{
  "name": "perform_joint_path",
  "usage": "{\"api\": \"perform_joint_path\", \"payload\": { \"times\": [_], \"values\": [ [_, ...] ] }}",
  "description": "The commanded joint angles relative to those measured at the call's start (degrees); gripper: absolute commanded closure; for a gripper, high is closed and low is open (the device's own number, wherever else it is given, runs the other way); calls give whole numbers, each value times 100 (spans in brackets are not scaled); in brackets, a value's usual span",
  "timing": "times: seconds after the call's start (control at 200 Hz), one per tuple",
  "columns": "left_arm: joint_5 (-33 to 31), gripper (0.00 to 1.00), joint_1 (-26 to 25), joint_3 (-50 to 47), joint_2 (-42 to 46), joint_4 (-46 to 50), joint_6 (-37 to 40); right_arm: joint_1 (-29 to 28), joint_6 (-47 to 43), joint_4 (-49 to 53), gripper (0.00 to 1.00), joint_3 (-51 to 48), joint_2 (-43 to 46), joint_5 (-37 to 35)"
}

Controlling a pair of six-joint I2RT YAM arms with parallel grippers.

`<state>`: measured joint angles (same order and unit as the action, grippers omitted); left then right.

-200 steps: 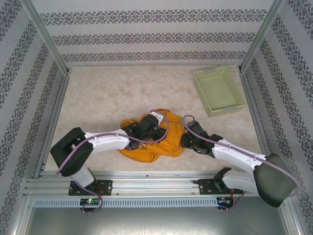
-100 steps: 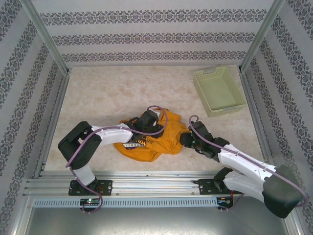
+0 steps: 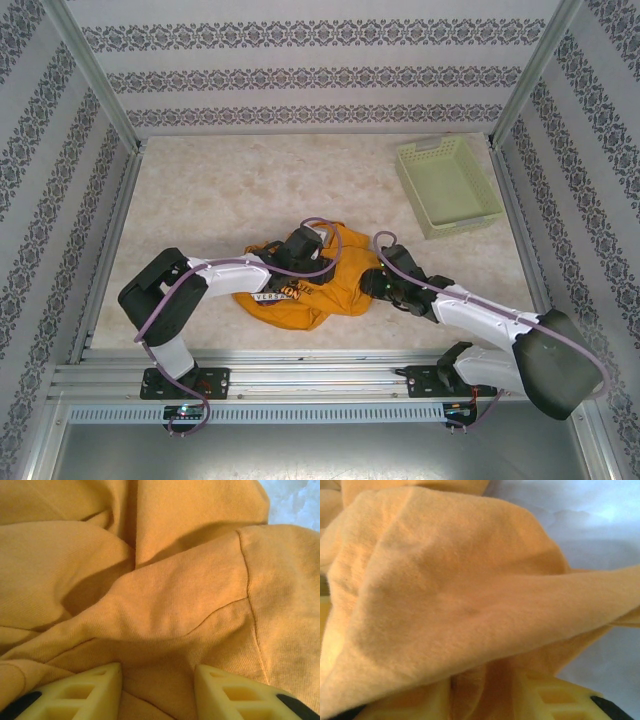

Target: Fold the inside-out t-shirt

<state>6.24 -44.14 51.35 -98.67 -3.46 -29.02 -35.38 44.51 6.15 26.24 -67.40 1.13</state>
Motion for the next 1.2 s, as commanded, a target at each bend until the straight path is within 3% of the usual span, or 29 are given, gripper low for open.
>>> {"api": "perform_joint_path", "payload": {
  "times": [0.0, 0.2, 0.5, 0.824, 0.964, 1.099, 1.194],
  "values": [
    [7, 58, 19, -88, 163, 12, -69, 31, -41, -213, 79, 144, -63, -31],
    [-218, 57, 19, -45, 156, 146, -72, 24, -109, 238, 99, 158, 69, -358],
    [-1644, 56, 105, 460, -152, 1358, -443, -51, 92, 1941, 97, -110, 1430, -887],
    [-1852, 54, 134, 453, -99, 1429, -598, -25, 1748, 2030, 100, -1411, 2799, -910],
    [-1711, 54, 125, 381, -31, 1377, -545, -3, 2066, 1786, 87, -1722, 2969, -842],
    [-1318, 52, 75, 221, 97, 1034, -357, 74, 1424, 2148, 60, -1136, 2995, -1043],
    [-1205, 52, -13, 218, 111, 956, -242, 291, 1022, 1995, 53, -794, 2767, -907]
  ]
}}
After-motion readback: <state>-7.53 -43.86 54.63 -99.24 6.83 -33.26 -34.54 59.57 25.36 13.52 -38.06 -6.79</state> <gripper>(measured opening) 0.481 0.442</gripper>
